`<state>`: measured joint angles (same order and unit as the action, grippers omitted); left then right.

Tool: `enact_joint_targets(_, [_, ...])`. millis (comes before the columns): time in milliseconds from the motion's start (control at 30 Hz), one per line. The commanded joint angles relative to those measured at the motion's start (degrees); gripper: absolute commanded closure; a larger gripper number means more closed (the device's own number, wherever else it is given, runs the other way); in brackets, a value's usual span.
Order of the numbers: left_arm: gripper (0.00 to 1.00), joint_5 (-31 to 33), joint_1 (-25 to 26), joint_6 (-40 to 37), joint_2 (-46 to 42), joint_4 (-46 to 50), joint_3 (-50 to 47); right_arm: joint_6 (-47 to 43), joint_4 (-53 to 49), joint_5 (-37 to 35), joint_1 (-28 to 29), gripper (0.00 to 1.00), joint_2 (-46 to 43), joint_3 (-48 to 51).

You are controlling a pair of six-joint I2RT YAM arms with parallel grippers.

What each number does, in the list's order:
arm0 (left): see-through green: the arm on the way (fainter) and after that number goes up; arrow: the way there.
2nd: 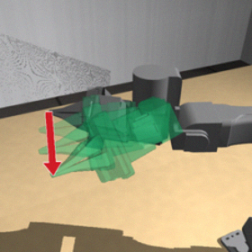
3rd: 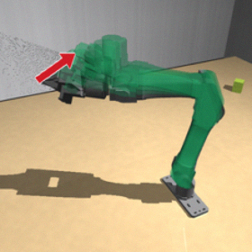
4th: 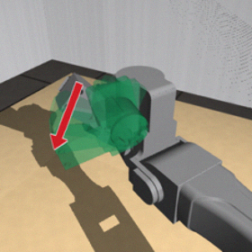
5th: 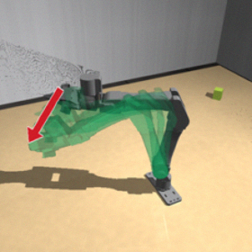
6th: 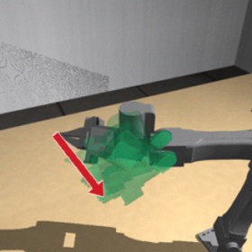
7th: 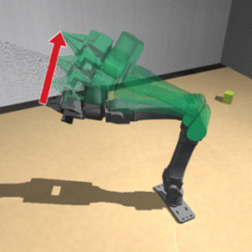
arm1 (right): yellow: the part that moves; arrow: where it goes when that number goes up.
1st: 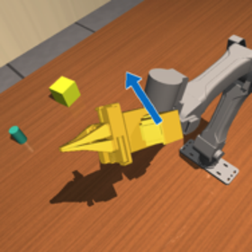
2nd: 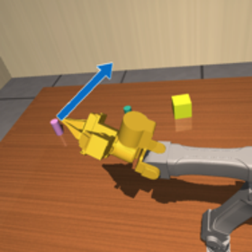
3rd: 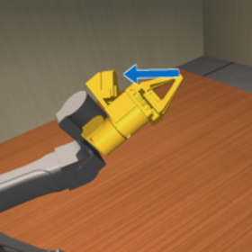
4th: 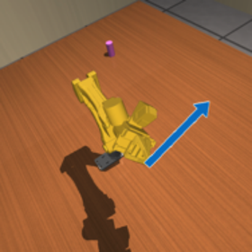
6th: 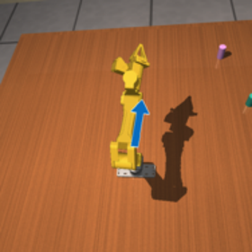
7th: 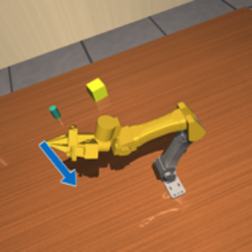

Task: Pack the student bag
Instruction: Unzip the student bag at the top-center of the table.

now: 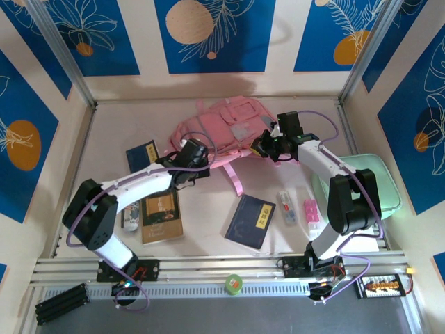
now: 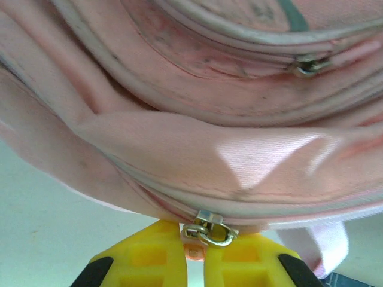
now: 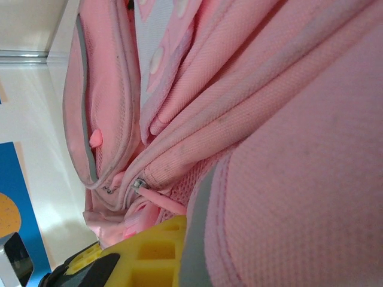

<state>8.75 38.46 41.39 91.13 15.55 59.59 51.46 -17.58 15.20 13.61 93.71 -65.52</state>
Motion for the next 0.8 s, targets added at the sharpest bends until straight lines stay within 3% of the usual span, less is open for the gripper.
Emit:
enact_joint_targets(0, [0.92,-3.1,-1.3,-2.7,-0.2,2.1,-0.2,-1.2,2.2,-1.0,-0.9,1.0,0.9,-0.8])
enact_joint_targets(200, [0.8,-5.0,-1.6,-8.9,2.7,2.9,3.4,-1.3,2.1,-0.6,-0.7,1.0,1.3,-1.3])
enact_joint_targets(400, [0.78,-6.5,-1.8,-12.3,4.5,2.9,4.9,-1.2,2.3,-0.4,-0.6,1.0,1.3,-1.3])
enact_joint_targets(600, [0.64,-7.7,-1.9,-14.4,5.0,2.2,5.0,-1.2,2.3,-0.3,-0.7,1.0,1.2,-1.2])
enact_joint_targets(700, [0.63,-7.5,-1.9,-14.9,5.7,2.4,5.5,-1.2,2.3,-0.3,-0.6,1.0,1.2,-1.3])
enact_joint_targets(767, [0.68,-7.1,-1.9,-14.8,5.9,2.3,5.6,-1.1,2.3,-0.3,-0.5,1.0,1.2,-1.3])
